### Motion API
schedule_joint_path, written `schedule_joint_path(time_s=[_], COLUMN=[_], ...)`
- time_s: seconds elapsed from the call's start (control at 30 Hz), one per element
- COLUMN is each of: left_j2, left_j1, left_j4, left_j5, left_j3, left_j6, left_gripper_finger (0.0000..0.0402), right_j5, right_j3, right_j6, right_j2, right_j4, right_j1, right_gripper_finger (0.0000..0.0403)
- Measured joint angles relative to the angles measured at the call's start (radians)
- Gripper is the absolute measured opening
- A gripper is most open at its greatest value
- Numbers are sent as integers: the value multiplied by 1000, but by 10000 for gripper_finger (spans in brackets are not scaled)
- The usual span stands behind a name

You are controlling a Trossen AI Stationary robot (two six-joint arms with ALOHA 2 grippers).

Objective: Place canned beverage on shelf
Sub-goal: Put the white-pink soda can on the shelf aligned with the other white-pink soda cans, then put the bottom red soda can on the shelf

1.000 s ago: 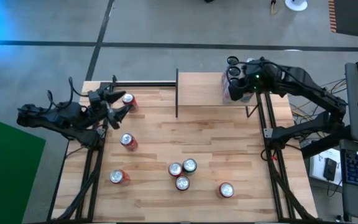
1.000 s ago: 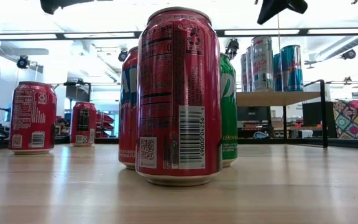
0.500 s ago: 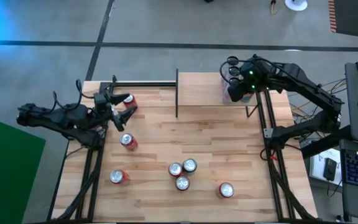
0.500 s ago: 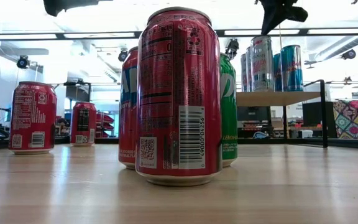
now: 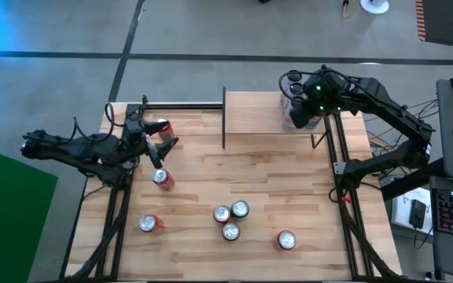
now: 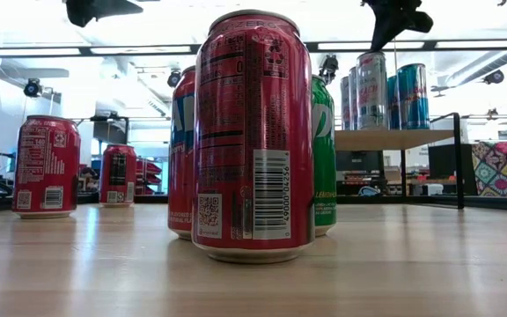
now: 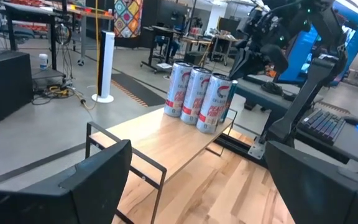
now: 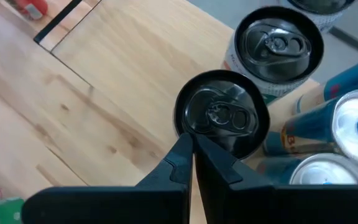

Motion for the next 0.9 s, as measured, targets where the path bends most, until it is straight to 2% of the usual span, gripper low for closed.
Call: schedule_joint_path(time_s=[0.23,0.53,0.77,0.9], left_j2=[-8,17,90,134], left_j1=[0,0,1,0], left_j4=[39,25,-130,-163], left_j5=[5,5,-12,-5], left_j3=[6,137,233,253], left_j6=[-7,63,-13,-68], left_gripper_finger=[354,354,354,346], right_j5=[0,7,6,3], right_j3=[0,0,0,-9], right_j6=[-54,-68,-43,-2], right_j2=[-4,-34,-52,-68], right_j4=[4,74,89,134], right_j1=[0,0,7,73], right_gripper_finger=[9,9,9,9])
